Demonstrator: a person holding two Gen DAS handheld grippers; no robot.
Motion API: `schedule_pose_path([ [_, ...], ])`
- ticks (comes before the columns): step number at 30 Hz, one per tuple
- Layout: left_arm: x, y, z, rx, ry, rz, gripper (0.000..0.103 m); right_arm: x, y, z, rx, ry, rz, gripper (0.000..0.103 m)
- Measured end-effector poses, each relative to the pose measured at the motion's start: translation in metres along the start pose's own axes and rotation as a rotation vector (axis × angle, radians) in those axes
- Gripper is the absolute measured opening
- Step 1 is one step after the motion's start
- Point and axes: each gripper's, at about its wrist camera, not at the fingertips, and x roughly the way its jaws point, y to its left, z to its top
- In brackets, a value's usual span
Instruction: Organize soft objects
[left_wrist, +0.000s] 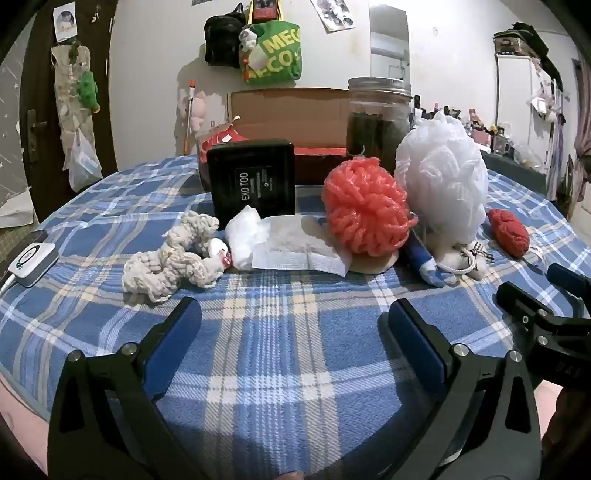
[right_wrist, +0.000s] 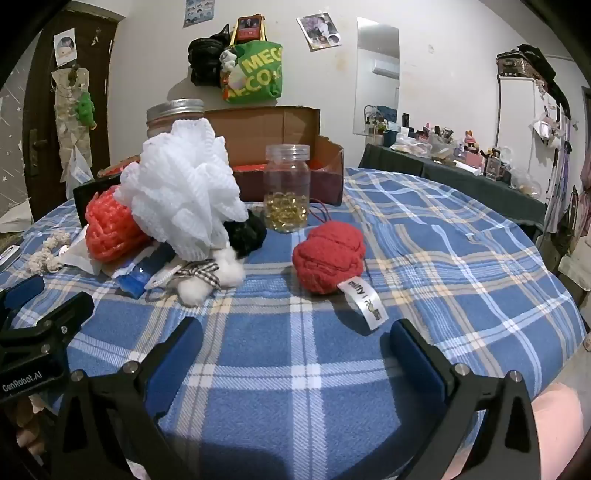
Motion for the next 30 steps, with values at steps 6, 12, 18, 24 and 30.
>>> schedule_pose_path([
  [6, -0.0006, 0.001, -0.0005, 0.004, 0.003, -0.005, 0.103, -0.0001, -0.0002, 0.0, 0.006, 0.0, 0.004, 0.103],
  [12, 0.0028, 0.0009, 0.0009, 0.004, 0.017, -0.005, 0.103, 0.0001, -0.0001, 0.0, 0.006, 0.001, 0.004, 0.103],
  [18, 0.0024, 0.0001, 0.0015, 0.005, 0.017, -0.003, 0.103, 0.0003, -0.0001, 0.0001, 0.006, 0.002, 0.003, 0.103],
  [24, 0.0025, -0.0002, 0.0018, 0.006, 0.017, -0.003, 0.103, 0.0002, 0.0, 0.0002, 0.005, 0.002, 0.004, 0.103],
  [30, 0.0025, -0.0004, 0.0019, 0.005, 0.017, -0.003, 0.103, 0.0002, 0.0002, 0.0003, 0.005, 0.003, 0.003, 0.103],
])
